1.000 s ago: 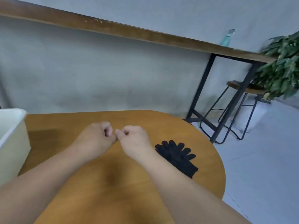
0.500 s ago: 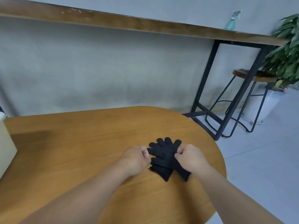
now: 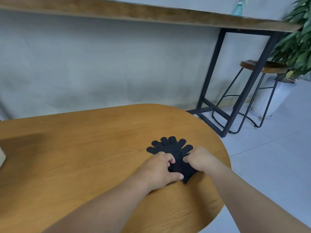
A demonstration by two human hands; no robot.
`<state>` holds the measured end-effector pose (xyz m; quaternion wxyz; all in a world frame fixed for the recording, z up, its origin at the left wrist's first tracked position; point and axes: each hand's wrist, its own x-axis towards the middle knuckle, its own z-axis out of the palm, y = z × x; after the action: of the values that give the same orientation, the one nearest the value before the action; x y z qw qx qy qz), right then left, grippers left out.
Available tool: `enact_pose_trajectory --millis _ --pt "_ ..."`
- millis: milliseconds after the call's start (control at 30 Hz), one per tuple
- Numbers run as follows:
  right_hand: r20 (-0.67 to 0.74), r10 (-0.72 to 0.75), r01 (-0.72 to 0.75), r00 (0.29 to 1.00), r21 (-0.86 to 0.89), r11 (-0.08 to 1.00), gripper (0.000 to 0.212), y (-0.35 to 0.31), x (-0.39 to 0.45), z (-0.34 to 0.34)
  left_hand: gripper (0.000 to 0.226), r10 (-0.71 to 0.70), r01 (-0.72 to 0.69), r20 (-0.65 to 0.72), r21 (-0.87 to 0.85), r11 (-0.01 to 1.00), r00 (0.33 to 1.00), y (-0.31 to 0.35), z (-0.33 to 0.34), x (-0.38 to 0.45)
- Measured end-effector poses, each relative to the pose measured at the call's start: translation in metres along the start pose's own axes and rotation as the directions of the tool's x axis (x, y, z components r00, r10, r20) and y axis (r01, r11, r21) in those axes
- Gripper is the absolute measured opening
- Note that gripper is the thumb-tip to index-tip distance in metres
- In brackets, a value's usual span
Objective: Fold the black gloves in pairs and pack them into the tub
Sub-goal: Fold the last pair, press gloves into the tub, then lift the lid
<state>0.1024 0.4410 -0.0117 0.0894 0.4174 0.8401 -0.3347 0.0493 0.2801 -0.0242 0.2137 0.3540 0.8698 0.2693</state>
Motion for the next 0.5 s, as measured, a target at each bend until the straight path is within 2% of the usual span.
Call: enact_pose_trajectory --millis 67,133,233,300,400,500 --pt "0.084 0.055 -0.072 0.995 0.220 0.973 0.016 0.000 -0.005 -0.003 0.064 0.032 -0.032 0.009 0.060 0.998 0.999 0.003 0.009 0.001" --pt "0.149 0.052 -0.105 0.987 0.373 0.922 0.016 -0.001 -0.013 -0.006 0.061 0.055 -0.053 -0.017 0.092 0.994 0.998 0.005 0.014 0.001" --pt "0.186 -0.003 -0.087 0.983 0.473 0.877 0.004 -0.004 -0.022 -0.013 0.027 0.120 -0.104 -0.139 0.117 0.988 0.983 0.005 0.012 -0.001" --pt "0.199 -0.032 -0.079 0.980 0.526 0.847 0.011 -0.009 -0.028 -0.017 0.011 0.157 -0.138 -0.212 0.102 0.985 0.965 0.005 0.007 0.000" --pt "0.204 -0.087 -0.063 0.975 0.630 0.774 0.006 -0.021 -0.037 -0.020 0.009 0.051 -0.083 -0.286 -0.102 0.991 0.957 0.007 -0.010 -0.002" --pt "0.171 -0.181 0.030 0.968 0.642 0.766 0.018 -0.041 -0.045 -0.023 0.009 -0.104 0.017 -0.250 -0.329 0.944 0.963 0.007 -0.038 -0.004"
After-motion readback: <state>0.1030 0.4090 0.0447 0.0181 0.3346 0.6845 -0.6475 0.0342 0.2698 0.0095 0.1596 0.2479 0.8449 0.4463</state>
